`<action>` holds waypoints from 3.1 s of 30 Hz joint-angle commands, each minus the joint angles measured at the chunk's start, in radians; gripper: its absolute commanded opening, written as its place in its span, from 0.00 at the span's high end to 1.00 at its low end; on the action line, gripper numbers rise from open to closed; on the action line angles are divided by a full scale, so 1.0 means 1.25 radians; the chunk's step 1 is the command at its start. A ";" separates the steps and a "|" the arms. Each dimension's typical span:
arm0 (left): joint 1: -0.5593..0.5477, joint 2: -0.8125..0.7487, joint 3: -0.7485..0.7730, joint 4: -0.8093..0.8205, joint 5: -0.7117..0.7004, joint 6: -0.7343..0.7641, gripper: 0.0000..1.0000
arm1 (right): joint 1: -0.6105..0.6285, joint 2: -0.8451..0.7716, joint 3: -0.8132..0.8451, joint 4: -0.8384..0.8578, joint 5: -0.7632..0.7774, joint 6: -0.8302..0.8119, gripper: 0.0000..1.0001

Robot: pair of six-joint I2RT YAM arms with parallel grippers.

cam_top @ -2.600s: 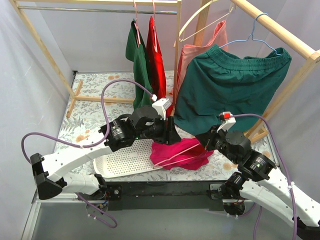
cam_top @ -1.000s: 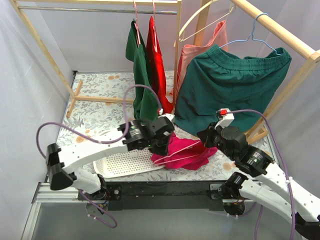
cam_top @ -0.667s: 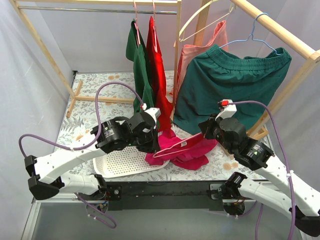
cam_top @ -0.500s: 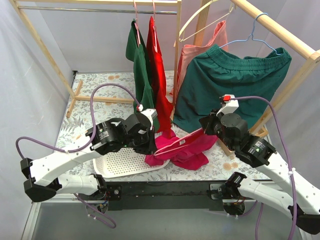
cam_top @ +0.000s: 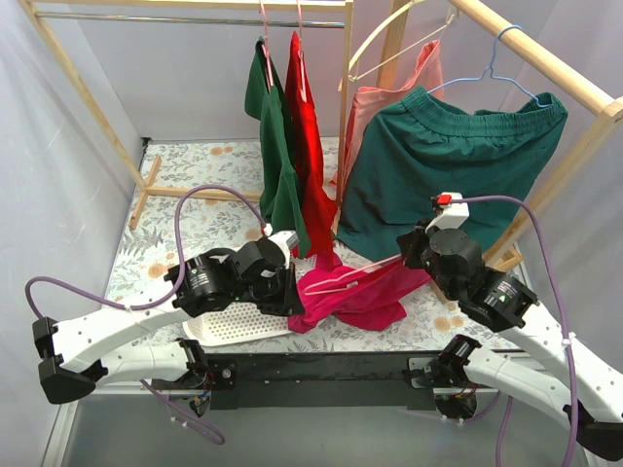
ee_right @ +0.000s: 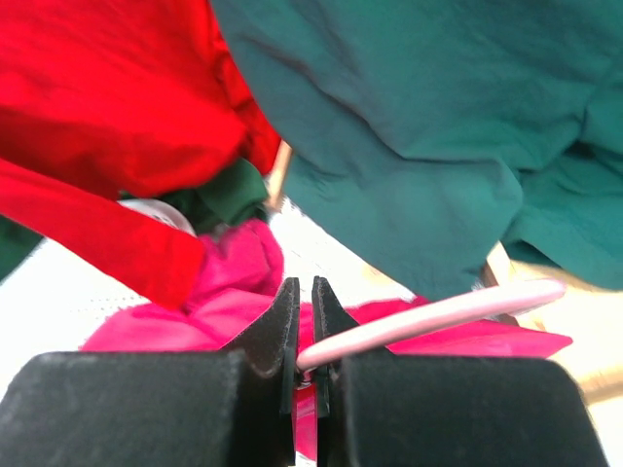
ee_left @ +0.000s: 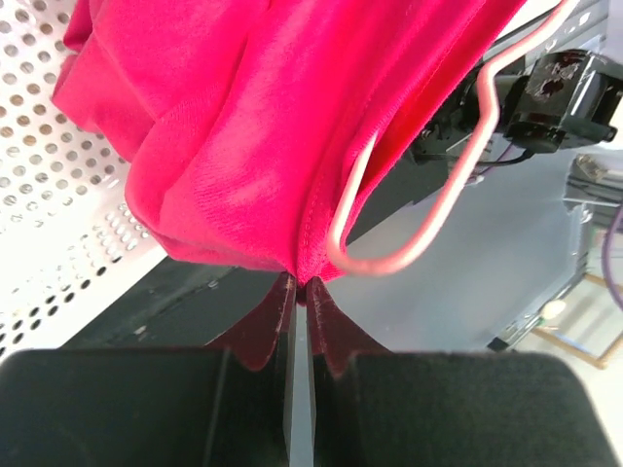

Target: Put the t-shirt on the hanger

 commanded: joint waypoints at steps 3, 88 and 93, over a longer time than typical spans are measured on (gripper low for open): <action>0.014 -0.074 -0.027 0.049 0.013 -0.085 1.00 | 0.001 -0.045 -0.038 0.010 0.047 -0.033 0.99; 0.060 0.046 0.459 -0.176 0.066 0.446 0.48 | 0.005 0.324 0.573 -0.151 -0.164 -0.211 0.99; 0.059 0.078 0.449 -0.202 0.052 0.463 0.52 | 0.005 0.331 0.594 -0.157 -0.165 -0.214 0.99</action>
